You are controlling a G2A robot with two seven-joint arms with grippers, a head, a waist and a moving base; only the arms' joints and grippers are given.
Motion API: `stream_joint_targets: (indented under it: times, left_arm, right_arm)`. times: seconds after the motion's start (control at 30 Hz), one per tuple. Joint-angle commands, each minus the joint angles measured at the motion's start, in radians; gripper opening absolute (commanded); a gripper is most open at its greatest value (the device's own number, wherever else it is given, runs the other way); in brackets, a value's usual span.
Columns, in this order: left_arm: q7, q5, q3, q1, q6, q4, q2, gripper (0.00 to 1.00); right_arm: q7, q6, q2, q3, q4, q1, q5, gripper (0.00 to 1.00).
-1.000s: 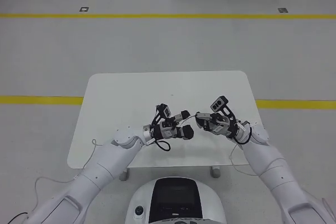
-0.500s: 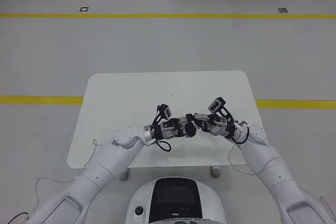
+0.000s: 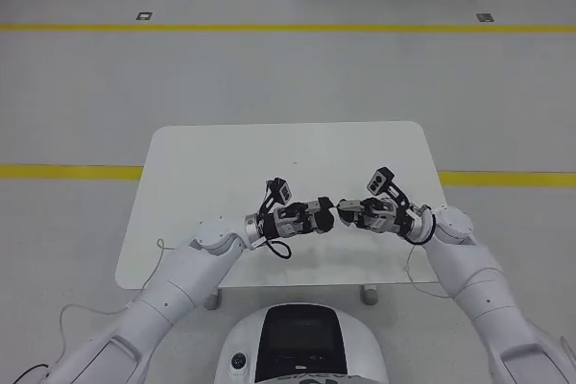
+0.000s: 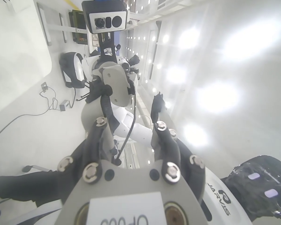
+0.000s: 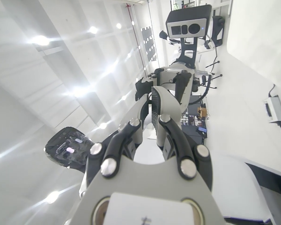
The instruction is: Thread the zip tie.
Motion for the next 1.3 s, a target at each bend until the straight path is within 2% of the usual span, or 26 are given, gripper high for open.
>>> stream_joint_targets:
  times: [0.0,0.4,0.87,1.13,1.27]
  left_arm:
    - [0.005,0.005,-0.001,0.000,0.000,0.003,0.000,0.33]
    - [0.017,0.031,-0.008,0.003,0.005,-0.001,0.001,0.29]
    - [0.038,0.079,-0.008,0.004,0.018,-0.011,0.003,0.27]
    - [0.045,0.092,-0.005,0.002,0.031,-0.007,0.002,0.22]
    - [0.046,0.094,-0.003,0.000,0.037,-0.004,0.001,0.15]
  right_arm:
    - [0.001,0.010,0.005,0.006,-0.007,-0.003,-0.022,0.00]
    - [-0.029,0.062,0.016,-0.015,-0.013,0.000,-0.132,0.00]
    - [-0.038,0.037,0.016,-0.016,-0.010,0.001,-0.104,0.00]
    - [-0.036,0.031,0.017,-0.019,-0.009,0.002,-0.101,0.00]
    - [-0.036,0.033,0.018,-0.022,-0.008,0.005,-0.105,0.00]
